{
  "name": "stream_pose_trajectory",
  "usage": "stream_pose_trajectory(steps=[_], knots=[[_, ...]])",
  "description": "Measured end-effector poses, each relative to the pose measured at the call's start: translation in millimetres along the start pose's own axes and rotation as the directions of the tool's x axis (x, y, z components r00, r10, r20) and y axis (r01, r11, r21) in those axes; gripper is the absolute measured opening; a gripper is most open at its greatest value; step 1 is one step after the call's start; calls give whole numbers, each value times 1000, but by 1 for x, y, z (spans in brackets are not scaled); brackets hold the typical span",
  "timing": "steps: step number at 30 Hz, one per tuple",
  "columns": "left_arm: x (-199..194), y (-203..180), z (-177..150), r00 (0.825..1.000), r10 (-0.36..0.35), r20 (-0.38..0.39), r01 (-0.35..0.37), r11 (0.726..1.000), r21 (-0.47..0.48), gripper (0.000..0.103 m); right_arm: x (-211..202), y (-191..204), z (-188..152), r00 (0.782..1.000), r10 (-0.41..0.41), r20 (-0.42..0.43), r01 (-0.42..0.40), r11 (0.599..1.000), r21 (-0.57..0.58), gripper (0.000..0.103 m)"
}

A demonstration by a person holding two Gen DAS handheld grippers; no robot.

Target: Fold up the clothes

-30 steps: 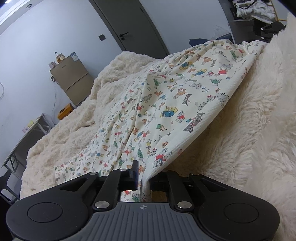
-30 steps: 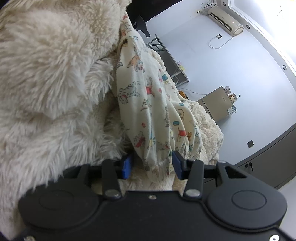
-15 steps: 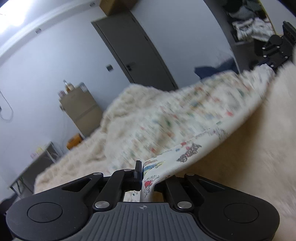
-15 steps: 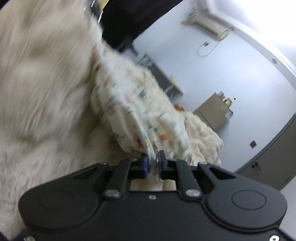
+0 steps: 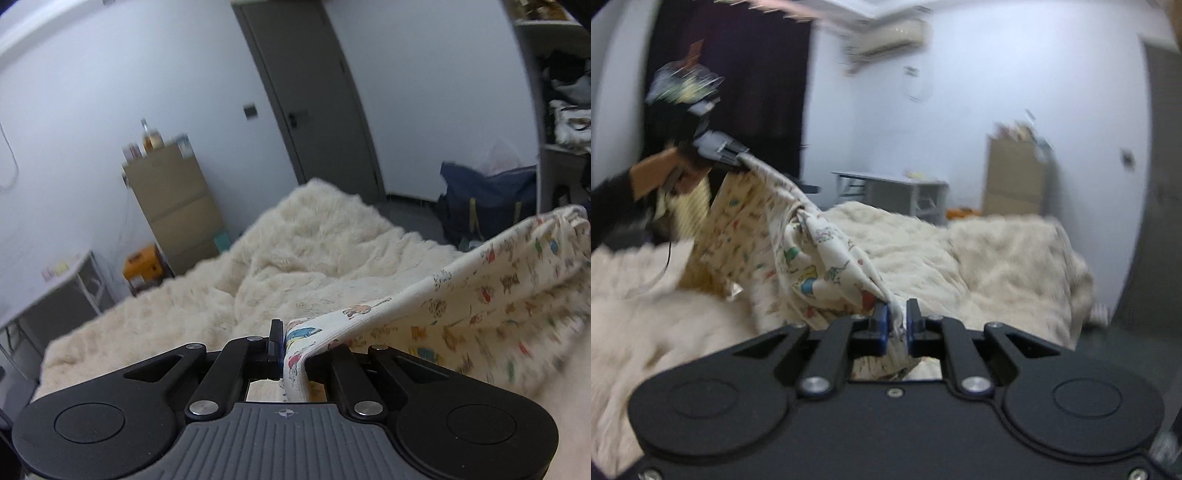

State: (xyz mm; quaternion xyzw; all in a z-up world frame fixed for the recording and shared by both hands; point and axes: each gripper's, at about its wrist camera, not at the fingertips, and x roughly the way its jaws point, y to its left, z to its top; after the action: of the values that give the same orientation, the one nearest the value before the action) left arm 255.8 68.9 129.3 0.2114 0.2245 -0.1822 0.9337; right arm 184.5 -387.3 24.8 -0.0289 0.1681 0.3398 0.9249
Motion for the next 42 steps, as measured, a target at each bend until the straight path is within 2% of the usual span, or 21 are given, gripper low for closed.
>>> stream_pose_trajectory(steps=[3, 5, 7, 8, 9, 12, 14, 16, 18, 19, 20, 23, 26, 28, 30, 31, 34, 36, 38, 39, 42], knots=[[65, -9, 4, 993, -24, -116, 21, 999, -34, 1, 29, -46, -17, 998, -4, -64, 18, 978, 210, 10], [95, -17, -3, 985, -29, -169, 22, 999, -47, 1, 53, -70, -36, 990, -32, -134, 74, 943, 324, 14], [122, -25, -13, 976, -32, -216, 20, 998, -58, 1, 63, -80, -54, 981, -68, -179, 131, 921, 368, 14], [129, -27, -15, 974, -36, -226, 21, 998, -65, 1, 64, -82, -62, 981, -74, -181, 142, 907, 396, 21], [133, -27, -19, 973, -45, -226, 28, 996, -80, 1, 61, -83, -72, 985, -58, -165, 126, 889, 440, 33], [138, -24, -27, 972, -62, -227, 36, 992, -119, 1, 52, -89, -98, 995, -14, -99, 68, 822, 566, 52], [136, -20, -31, 972, -66, -226, 33, 989, -145, 1, 43, -97, -120, 999, -22, -39, 43, 727, 685, 56], [134, -14, -32, 972, -74, -225, 36, 985, -168, 1, 48, -101, -131, 1000, 2, -3, 1, 656, 755, 55], [131, -11, -30, 972, -73, -225, 34, 984, -173, 1, 53, -100, -133, 999, 35, 18, -36, 642, 766, 50], [130, -9, -29, 972, -73, -225, 33, 984, -176, 1, 56, -99, -133, 998, 51, 28, -54, 637, 769, 42], [130, -8, -29, 971, -72, -228, 32, 984, -175, 1, 58, -98, -131, 999, 48, 25, -50, 648, 760, 17], [138, -11, -31, 964, -55, -259, 11, 986, -166, 1, 55, -96, -117, 998, -23, 51, -21, 691, 723, 13], [147, -14, -33, 956, -35, -292, -12, 988, -156, 2, 56, -96, -102, 994, -107, -1, 76, 702, 708, 13], [153, -17, -36, 949, -19, -314, -30, 988, -149, 11, 62, -86, -94, 984, -162, -72, 169, 737, 654, 18], [153, -17, -45, 940, -17, -339, -37, 988, -151, 43, 64, -75, -87, 967, -224, -123, 252, 754, 607, 26], [152, -18, -50, 936, -18, -352, -39, 987, -154, 50, 63, -70, -83, 956, -259, -141, 291, 758, 584, 26], [105, -8, -77, 947, -82, -309, 20, 980, -199, 66, 39, -52, -73, 946, -314, -83, 304, 764, 569, 32], [70, 0, -97, 954, -129, -271, 66, 971, -230, 82, 20, -33, -66, 943, -330, -32, 291, 777, 558, 36], [35, 7, -117, 957, -174, -231, 112, 959, -259, 86, -1, -1, -61, 948, -318, 23, 259, 811, 524, 40], [18, 6, -128, 959, -180, -219, 124, 962, -244, 86, -8, 16, -61, 952, -301, 48, 236, 829, 508, 47], [-43, -7, -187, 959, -147, -241, 126, 987, -100, 86, -20, 66, -63, 967, -234, 97, 166, 876, 452, 50]])
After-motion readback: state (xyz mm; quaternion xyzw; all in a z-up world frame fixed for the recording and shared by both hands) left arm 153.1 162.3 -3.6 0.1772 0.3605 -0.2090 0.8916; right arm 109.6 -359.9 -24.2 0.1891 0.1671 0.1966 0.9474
